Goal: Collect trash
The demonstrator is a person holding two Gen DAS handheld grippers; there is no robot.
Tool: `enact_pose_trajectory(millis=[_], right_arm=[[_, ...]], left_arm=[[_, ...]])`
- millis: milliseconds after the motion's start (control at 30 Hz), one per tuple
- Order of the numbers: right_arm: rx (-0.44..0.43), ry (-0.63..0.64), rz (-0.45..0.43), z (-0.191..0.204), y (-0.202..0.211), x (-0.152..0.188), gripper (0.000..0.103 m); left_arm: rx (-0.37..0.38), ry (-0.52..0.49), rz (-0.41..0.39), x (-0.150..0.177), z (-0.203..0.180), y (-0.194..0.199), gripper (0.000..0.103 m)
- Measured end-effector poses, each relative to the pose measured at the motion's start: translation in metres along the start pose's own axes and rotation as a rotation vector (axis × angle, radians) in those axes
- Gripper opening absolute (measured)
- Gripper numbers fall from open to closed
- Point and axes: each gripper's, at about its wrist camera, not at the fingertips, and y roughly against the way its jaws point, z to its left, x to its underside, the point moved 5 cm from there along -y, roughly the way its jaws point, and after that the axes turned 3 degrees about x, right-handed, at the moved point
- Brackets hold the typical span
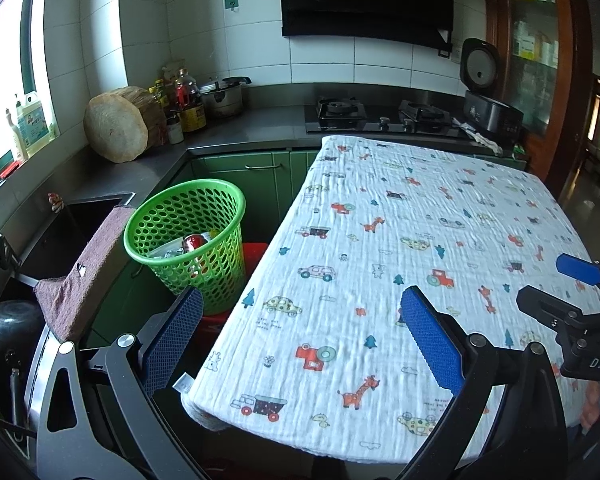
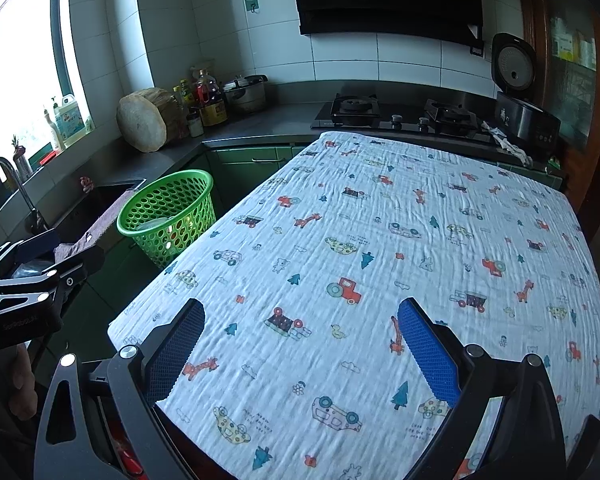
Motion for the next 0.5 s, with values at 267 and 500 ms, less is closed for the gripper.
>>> enact_pose_trajectory(millis=[267,500], right_arm=[[0.001,-0.004,-0.005,-0.0008,0.0011,-0.0004,0.094],[0.000,-0.002,-0.012,-0.0018,0.0022,-0.0034,0.094]], left_arm=[[-0.030,0.014,-0.034,-0.0058,0.0053,0.0038,0.098],[-0.022,0.020,-0.036,-0.0069,0.0073,0.0035,0.098]])
